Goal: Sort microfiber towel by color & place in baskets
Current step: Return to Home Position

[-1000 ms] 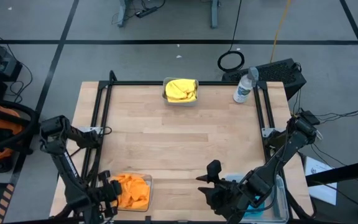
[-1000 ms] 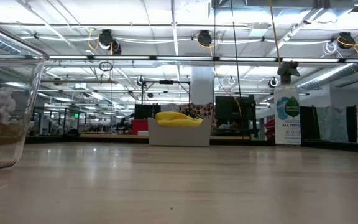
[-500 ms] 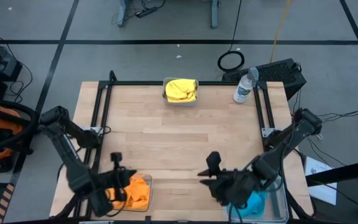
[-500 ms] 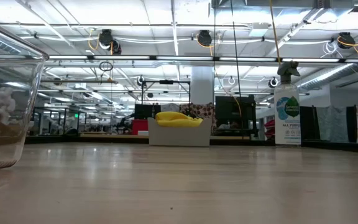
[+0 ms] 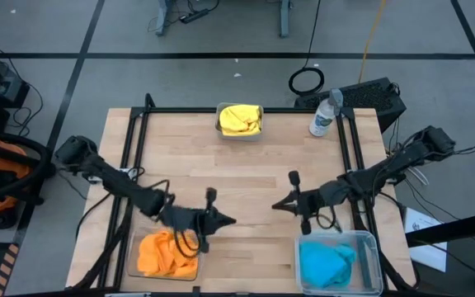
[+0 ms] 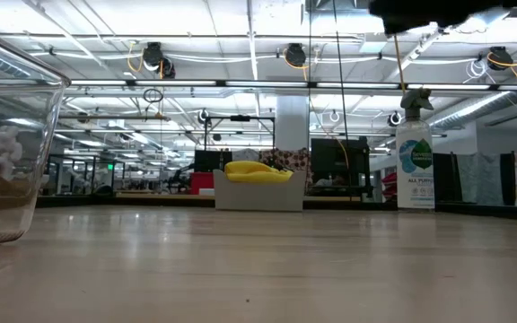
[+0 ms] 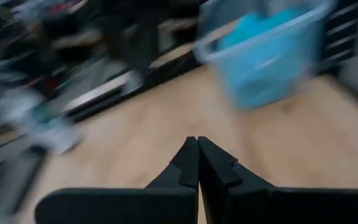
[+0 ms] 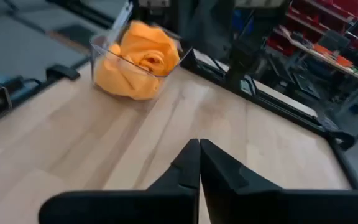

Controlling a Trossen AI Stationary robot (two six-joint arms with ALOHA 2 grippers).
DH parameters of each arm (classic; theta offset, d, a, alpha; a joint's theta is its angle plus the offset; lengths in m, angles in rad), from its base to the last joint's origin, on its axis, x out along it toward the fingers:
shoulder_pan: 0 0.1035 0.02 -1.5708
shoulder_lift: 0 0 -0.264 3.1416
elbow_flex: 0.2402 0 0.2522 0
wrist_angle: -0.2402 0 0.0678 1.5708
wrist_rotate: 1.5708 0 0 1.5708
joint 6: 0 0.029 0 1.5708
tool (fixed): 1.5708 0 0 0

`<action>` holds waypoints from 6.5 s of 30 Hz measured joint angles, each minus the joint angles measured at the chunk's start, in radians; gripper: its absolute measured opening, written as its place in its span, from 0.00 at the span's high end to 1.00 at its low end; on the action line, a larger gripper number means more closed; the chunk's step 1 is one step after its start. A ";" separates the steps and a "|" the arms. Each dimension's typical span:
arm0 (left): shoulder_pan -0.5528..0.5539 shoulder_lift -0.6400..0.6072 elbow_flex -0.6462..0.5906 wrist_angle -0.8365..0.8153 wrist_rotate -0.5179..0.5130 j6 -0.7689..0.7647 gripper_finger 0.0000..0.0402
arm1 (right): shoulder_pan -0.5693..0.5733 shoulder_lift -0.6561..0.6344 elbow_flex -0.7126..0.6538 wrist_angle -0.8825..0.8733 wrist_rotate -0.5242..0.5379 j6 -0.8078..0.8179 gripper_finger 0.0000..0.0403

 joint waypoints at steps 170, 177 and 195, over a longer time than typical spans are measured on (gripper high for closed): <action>0.480 -1.494 -0.981 -0.121 0.545 -0.214 1.00 | -0.288 -1.142 -0.617 -0.188 -0.243 0.218 1.00; 0.480 -1.494 -0.981 -0.121 0.559 -0.210 1.00 | -0.288 -1.142 -0.617 -0.187 -0.244 0.204 1.00; 0.480 -1.500 -0.981 -0.121 0.560 -0.200 1.00 | -0.288 -1.143 -0.617 -0.156 -0.297 0.185 1.00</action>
